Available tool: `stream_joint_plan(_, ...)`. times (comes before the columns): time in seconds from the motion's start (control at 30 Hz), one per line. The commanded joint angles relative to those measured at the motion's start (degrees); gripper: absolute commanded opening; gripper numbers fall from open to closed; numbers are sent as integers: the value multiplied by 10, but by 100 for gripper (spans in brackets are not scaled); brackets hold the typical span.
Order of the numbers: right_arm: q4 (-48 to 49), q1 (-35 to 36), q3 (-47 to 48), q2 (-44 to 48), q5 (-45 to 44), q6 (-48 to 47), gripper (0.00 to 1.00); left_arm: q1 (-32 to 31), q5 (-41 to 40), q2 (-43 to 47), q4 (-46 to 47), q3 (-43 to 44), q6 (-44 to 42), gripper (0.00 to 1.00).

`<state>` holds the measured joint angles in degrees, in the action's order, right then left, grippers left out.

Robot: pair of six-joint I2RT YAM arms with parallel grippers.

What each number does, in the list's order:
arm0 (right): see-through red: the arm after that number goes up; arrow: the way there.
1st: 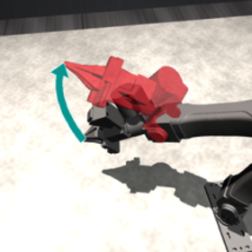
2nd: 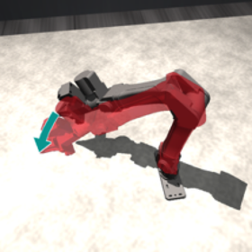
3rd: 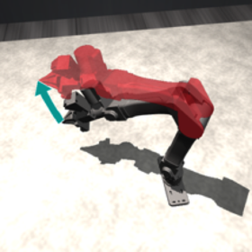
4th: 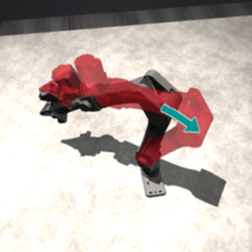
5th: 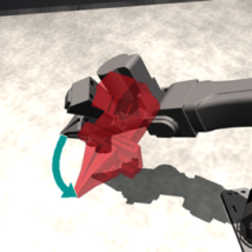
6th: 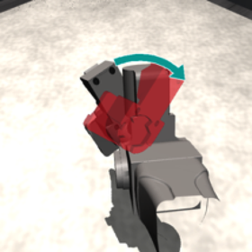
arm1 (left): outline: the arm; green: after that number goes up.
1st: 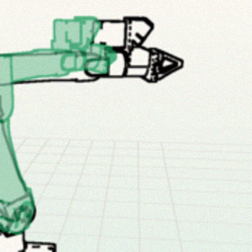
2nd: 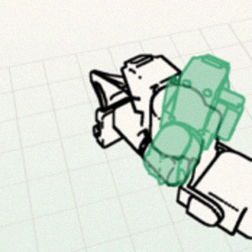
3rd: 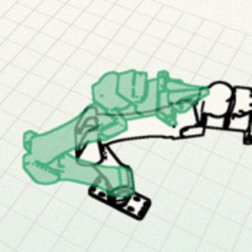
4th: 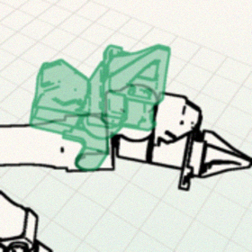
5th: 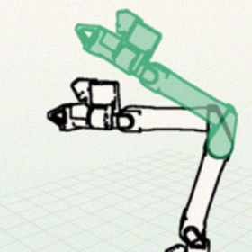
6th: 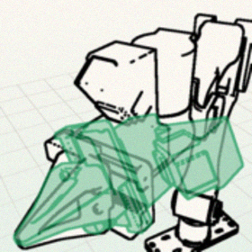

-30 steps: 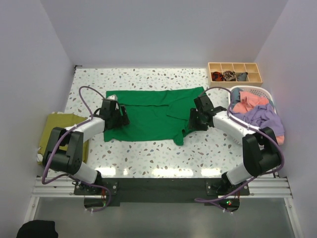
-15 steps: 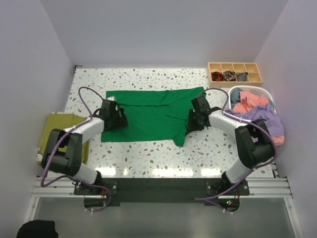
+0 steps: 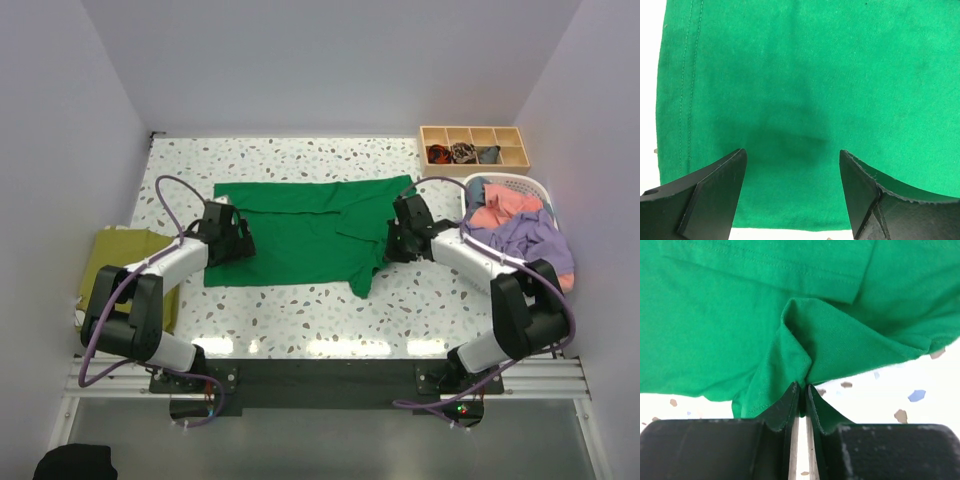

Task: Fold and stack the t-shirts
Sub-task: Grap the side of the flattened tshirt closest away from the robot with both arms

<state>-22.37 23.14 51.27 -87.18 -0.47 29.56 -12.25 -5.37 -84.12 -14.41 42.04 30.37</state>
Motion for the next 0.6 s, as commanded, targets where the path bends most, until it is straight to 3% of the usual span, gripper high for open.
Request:
stream_joint_plan(0.0, -18, -1, -18, 41, -1, 8, 10, 1, -7, 9, 9, 2, -7, 80)
stream_joint_plan(0.07, -21, -1, -17, 40, -1, 7, 8, 1, -4, 6, 10, 3, -8, 80)
stream_joint_plan(0.13, -23, -1, -17, 38, -1, 8, 29, 1, -3, 4, 11, 3, -8, 80)
stream_joint_plan(0.17, -22, -1, -17, 37, 4, 8, 31, 1, -1, 4, 11, 3, -9, 80)
stream_joint_plan(0.33, -7, -1, -21, 28, 17, 9, 0, 1, -1, 4, 13, 1, -10, 80)
stream_joint_plan(0.47, -3, -1, -21, 22, 21, 9, 0, 1, 1, -1, 15, 1, -10, 80)
stream_joint_plan(0.5, -7, -1, -20, 19, 20, 10, 3, 1, 1, -2, 15, 1, -10, 80)
stream_joint_plan(0.57, -5, -1, -22, 20, 16, 10, 28, 1, 1, -3, 16, 1, -10, 80)
